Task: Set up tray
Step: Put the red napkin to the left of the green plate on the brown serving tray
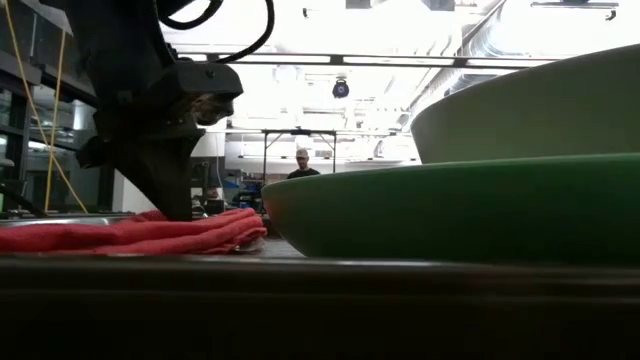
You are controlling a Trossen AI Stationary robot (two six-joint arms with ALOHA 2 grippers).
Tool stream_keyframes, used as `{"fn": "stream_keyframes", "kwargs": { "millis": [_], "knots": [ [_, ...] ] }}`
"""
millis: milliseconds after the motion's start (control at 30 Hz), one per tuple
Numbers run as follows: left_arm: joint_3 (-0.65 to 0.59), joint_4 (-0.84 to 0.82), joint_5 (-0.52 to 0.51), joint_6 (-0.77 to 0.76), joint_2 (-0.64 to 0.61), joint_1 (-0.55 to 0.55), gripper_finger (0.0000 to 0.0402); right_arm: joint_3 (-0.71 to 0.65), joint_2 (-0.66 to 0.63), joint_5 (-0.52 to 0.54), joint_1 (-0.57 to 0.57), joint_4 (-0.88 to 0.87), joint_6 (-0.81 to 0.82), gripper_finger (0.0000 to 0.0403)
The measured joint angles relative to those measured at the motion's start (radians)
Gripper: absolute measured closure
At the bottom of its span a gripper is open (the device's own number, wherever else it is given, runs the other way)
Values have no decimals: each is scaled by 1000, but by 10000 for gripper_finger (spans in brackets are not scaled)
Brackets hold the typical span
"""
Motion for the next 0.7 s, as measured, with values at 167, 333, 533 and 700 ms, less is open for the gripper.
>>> {"fn": "stream_keyframes", "kwargs": {
  "millis": [167,333,533,700],
  "knots": [
    [1,-4,19,-2,23,0,390,0,0,0,0,0,-5,403],
    [3,36,41,-2,47,0,390,0,0,0,0,0,-5,403],
    [5,0,15,-49,56,0,390,0,1,0,0,0,-5,403],
    [4,-40,-33,-111,56,0,390,0,5,0,0,0,-3,403]
  ]
}}
